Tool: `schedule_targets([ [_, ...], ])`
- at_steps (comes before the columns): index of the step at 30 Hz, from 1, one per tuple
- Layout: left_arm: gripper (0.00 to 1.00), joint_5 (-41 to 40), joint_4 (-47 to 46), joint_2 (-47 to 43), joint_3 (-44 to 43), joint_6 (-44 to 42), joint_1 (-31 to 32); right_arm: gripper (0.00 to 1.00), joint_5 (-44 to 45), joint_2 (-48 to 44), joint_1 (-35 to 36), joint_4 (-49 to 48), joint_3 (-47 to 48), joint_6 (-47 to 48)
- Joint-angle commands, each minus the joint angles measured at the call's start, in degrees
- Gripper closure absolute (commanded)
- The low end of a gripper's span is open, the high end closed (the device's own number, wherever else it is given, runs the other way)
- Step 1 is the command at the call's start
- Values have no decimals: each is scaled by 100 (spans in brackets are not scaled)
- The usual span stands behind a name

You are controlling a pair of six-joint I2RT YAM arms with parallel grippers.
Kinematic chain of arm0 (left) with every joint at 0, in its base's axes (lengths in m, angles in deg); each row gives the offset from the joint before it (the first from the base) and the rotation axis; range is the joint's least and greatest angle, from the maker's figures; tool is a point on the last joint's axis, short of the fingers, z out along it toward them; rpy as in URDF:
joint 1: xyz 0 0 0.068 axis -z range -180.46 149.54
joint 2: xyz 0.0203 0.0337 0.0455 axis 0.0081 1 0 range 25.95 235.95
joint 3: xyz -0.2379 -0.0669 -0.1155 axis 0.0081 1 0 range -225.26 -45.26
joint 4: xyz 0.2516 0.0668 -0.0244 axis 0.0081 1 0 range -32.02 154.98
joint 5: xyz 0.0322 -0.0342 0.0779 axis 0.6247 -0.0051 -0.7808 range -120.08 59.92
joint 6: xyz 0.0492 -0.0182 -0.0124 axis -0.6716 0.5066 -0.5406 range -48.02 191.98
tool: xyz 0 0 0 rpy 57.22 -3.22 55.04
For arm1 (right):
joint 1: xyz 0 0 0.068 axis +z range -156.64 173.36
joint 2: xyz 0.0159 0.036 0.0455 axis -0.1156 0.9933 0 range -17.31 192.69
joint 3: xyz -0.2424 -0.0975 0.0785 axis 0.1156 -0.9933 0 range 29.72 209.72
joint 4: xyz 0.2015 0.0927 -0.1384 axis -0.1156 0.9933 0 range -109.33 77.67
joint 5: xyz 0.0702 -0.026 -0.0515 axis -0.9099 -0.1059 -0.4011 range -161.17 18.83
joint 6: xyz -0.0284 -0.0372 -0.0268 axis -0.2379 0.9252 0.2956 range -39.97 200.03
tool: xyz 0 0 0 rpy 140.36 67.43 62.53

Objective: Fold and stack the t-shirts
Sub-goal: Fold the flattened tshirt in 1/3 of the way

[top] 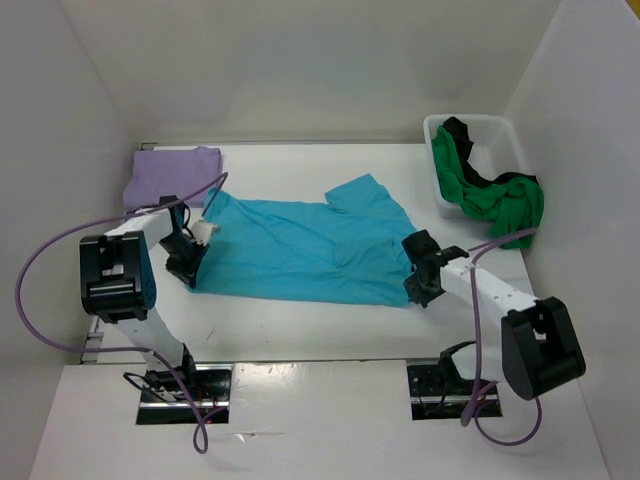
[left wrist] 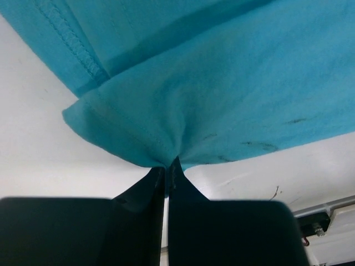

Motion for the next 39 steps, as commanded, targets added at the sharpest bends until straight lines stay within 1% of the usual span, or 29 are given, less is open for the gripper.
schedule_targets([
  [1, 100, -129, 308, -377, 265, -446, 25, 100, -3, -669, -2, 524, 69, -227],
  [3, 100, -296, 458, -736, 318, -587, 25, 100, 127, -1021, 155, 735, 122, -376],
  [5, 100, -349, 660, -896, 370, -683, 25, 100, 181, -1556, 217, 946, 183, -500],
  [8, 100, -419, 845, -1089, 520, -755, 25, 100, 129, -2032, 218, 1026, 183, -561],
  [13, 100, -525, 1153, -1415, 573, -816, 77, 100, 15, -2086, 858, 1351, 236, -982],
  [14, 100, -621, 1153, -1485, 573, -816, 130, 100, -55, -2086, 912, 1351, 236, -1183],
  [15, 100, -822, 1371, -1485, 633, -816, 191, 100, -326, -2139, 1017, 1464, 236, -1429],
  [17, 100, -824, 1426, -1538, 686, -816, 192, 100, -381, -2192, 1018, 1527, 236, -1501],
  [18, 100, -972, 1426, -1616, 687, -816, 192, 100, -442, -2279, 1018, 1597, 236, -1502],
  [19, 93, -1025, 1426, -1617, 687, -816, 192, 99, -443, -2367, 1018, 1667, 236, -1554],
  [20, 84, -1026, 1426, -1678, 774, -816, 192, 84, -443, -2368, 1018, 1668, 288, -1555],
  [21, 78, -1087, 1426, -1679, 775, -816, 192, 71, -443, -2429, 1018, 1746, 289, -1616],
  [22, 75, -1087, 1426, -1679, 775, -816, 192, 59, -443, -2429, 1018, 1816, 393, -1616],
  [23, 62, -1087, 1487, -1679, 775, -816, 192, 38, -356, -2429, 1018, 2122, 560, -1677],
  [24, 54, -1087, 1487, -1679, 775, -764, 192, 31, -172, -2429, 1018, 2125, 622, -1678],
  [25, 48, -1087, 1557, -1679, 723, -763, 192, 28, -118, -2360, 1018, 2351, 719, -1582],
  [26, 45, -1087, 1558, -1679, 722, -763, 192, 27, -65, -2289, 1018, 2466, 937, -1581],
  [27, 42, -1087, 1610, -1679, 661, -763, 35, 27, 74, -2289, 1018, 2520, 1061, -1503],
  [30, 40, -1158, 1681, -1679, 354, -825, -229, 27, 303, -1982, 1018, 2599, 1711, -1003],
  [31, 39, -1158, 1742, -1679, 188, -877, -456, 26, 478, -1868, 1070, 2503, 1895, -809],
  [33, 35, -1035, 1742, -1618, -532, -817, -625, 26, 672, -1359, 1202, 2119, 2510, -142],
  [34, 33, -826, 1742, -1565, -822, -642, -687, 24, 839, -1113, 1263, 1924, 2948, 496],
  [35, 33, -667, 1638, -1417, -1373, -536, -687, 24, 910, -545, 1264, 1601, 3196, 815],
  [36, 32, -474, 1532, -1328, -1622, -343, -687, 23, 1050, -226, 1264, 1415, 3650, 1149],
  [37, 31, -107, 1401, -1127, -1833, -228, -687, 21, 1130, 81, 1264, 1221, 3881, 1892],
  [38, 31, 62, 1077, -1012, -2018, -123, -687, 18, 1209, 702, 1264, 802, 4101, 2274],
  [39, 31, 212, 918, -880, -2316, -35, -635, 13, 1262, 1022, 1264, 597, 4512, 2652],
])
